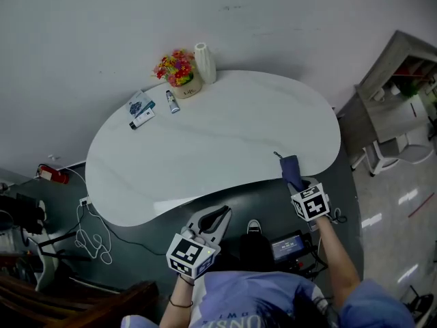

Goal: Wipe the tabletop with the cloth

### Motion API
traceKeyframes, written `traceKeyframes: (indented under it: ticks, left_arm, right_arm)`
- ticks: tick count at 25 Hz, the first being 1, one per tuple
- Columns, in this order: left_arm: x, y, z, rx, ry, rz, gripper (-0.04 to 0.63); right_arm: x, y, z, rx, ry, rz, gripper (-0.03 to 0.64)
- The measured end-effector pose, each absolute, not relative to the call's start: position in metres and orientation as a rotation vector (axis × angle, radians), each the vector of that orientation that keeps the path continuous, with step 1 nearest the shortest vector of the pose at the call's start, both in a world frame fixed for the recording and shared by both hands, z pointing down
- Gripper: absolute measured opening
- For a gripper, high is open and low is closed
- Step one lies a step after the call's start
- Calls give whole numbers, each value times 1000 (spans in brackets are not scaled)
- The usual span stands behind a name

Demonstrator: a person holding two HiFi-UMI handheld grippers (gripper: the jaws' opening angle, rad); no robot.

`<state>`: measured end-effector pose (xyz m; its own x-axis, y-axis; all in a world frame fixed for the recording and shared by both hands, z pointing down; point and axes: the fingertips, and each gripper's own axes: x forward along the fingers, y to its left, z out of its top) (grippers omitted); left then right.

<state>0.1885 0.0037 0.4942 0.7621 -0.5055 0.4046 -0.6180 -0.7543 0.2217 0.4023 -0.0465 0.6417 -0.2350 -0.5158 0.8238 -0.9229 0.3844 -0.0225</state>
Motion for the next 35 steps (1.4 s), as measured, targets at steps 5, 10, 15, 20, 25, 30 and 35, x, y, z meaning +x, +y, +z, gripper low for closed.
traceKeyframes:
  ticks: [5,10,15,20,25,30,35]
  left_arm:
    - [215,1,492,2618,-851,478,20]
    - [222,-3,492,2617,-875,485,20]
    - [215,2,493,2595,-923,500,20]
    - [199,12,486,2566,-1008,484,20]
    - [173,30,486,2533,-1060,499,20]
    - [154,43,471,2542,-1111,469,20]
    - [126,75,463,2558,-1132,457,20]
  right_arm:
    - [478,-36,649,1377,-1800,768,67]
    - [526,-24,655,1455,-1730,815,67]
    - [533,-21,652,1456,-1741,809,67]
    - [509,-28,628,1442,-1826,766,67]
    - [459,-39,596,1403,-1939,680,67]
    - [416,-39,557,1396,-2029,589,67]
    - [376,-16,535,1408,-2072,542,67]
